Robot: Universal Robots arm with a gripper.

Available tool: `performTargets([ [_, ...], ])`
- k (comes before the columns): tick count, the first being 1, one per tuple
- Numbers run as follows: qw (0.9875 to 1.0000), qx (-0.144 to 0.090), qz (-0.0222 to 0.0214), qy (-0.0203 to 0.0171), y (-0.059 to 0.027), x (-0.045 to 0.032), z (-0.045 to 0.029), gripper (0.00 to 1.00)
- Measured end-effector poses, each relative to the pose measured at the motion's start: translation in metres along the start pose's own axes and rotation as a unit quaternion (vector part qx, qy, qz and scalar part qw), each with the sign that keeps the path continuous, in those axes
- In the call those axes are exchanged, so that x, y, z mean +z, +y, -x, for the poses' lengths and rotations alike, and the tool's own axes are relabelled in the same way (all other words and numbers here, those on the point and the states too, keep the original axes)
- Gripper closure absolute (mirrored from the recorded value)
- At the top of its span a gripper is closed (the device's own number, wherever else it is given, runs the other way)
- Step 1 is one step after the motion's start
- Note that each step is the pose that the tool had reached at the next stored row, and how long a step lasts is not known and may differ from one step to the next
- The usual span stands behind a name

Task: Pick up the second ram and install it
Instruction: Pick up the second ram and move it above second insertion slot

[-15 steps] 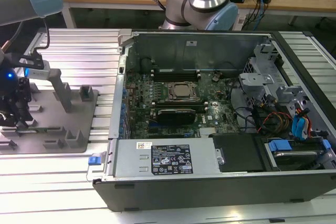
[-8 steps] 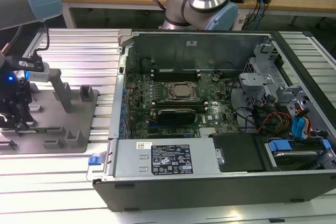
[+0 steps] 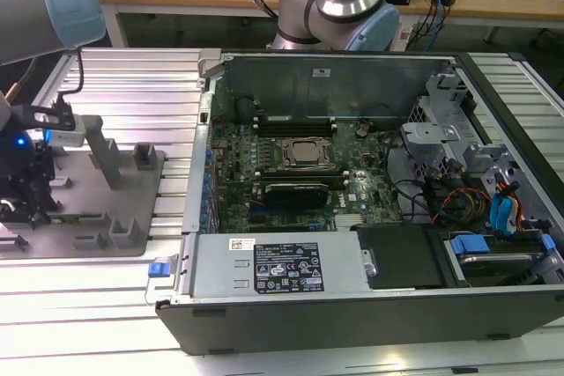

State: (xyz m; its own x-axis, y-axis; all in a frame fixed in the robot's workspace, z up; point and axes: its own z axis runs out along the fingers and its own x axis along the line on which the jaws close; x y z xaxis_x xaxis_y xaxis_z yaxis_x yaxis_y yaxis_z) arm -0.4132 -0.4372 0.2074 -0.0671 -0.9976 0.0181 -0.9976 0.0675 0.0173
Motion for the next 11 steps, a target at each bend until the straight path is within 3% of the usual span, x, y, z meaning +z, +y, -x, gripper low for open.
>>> performTargets([
  [11, 1.0000, -0.009, -0.0002, -0.0003, 0.0000, -0.0032, 0.0000, 0.72],
])
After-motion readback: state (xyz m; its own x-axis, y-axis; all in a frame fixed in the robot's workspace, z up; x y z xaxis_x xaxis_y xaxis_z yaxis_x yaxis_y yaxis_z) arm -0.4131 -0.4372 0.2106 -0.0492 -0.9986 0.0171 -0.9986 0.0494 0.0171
